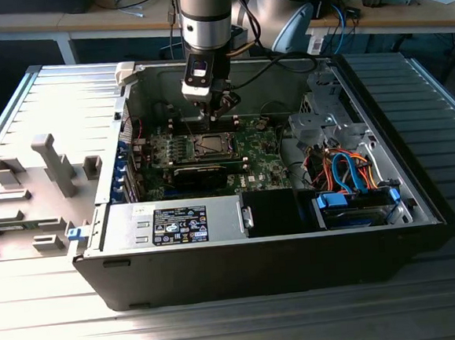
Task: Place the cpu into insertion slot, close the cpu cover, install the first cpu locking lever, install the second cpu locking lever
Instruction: 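Install the first cpu locking lever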
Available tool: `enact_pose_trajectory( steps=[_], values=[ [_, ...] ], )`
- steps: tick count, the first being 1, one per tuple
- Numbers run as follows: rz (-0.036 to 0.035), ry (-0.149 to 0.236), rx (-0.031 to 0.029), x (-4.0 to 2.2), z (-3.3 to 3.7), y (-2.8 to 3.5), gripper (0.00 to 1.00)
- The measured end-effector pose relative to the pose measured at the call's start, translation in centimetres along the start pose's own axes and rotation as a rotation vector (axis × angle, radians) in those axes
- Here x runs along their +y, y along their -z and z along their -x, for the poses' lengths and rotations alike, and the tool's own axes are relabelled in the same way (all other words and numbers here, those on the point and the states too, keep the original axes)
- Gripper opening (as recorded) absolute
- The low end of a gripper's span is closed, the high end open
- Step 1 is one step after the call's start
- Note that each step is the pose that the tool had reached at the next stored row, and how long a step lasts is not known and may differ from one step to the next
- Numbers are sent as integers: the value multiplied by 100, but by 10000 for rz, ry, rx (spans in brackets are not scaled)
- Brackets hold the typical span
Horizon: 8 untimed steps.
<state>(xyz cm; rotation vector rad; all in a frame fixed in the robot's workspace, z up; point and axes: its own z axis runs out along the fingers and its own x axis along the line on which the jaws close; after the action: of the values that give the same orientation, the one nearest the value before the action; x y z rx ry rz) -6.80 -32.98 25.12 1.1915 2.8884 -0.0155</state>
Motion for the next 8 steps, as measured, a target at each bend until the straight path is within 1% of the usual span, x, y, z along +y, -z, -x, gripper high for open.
enact_pose_trajectory(
  steps=[8],
  values=[
    [2,147,0,0,0,0,11]
  ],
)
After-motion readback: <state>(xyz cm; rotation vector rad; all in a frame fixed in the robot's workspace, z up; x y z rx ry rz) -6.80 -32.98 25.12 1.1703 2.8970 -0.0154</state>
